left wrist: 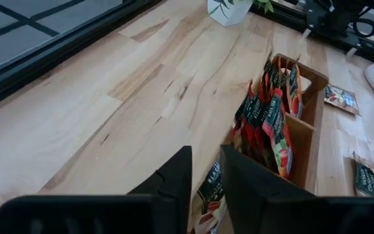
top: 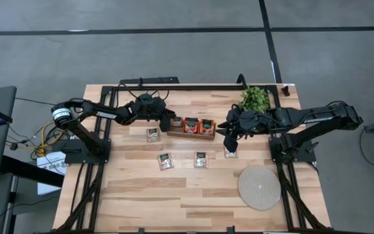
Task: Pick & Place Tea
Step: Put the brown tea bag into the left section of the wooden organizer
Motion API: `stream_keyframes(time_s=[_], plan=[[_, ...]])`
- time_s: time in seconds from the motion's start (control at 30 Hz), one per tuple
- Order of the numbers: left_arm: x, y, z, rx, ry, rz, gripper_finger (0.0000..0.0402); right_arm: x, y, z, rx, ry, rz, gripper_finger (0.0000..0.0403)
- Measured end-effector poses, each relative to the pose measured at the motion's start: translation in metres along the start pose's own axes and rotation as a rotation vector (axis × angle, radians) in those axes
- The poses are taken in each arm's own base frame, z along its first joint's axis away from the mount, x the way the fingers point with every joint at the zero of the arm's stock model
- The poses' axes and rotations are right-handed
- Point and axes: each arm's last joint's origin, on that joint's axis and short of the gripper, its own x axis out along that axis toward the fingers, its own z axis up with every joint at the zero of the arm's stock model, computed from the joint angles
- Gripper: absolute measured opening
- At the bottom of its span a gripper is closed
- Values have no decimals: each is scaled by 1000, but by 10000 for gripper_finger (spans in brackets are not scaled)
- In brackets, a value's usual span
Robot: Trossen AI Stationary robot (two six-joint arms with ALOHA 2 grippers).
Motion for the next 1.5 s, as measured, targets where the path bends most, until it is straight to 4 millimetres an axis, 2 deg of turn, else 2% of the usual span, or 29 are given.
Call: stream_keyframes(time_s=[0.13,0.23,0.43,0.57,0.7,0.83,1.03,1.37,1.5], plan=[[-2,0,4,7,-21,23,74,0,0,0,0,0,0,97],[-11,-3,15,28,-70,38,74,0,0,0,0,0,0,97],[-48,-13,33,57,-55,75,74,0,0,0,-3,0,0,97],[-82,-20,31,31,79,92,74,0,0,0,-15,0,0,97],[-113,-24,18,-59,240,128,74,0,0,0,-28,0,0,97],[-129,-25,6,-152,369,169,74,0,0,0,-45,0,0,97],[-123,-23,-1,-219,439,196,74,0,0,0,-69,0,-1,97],[-80,-12,-13,-227,487,214,74,0,0,0,-72,1,1,97],[-70,-10,-18,-236,511,201,74,0,0,0,-73,1,1,97]])
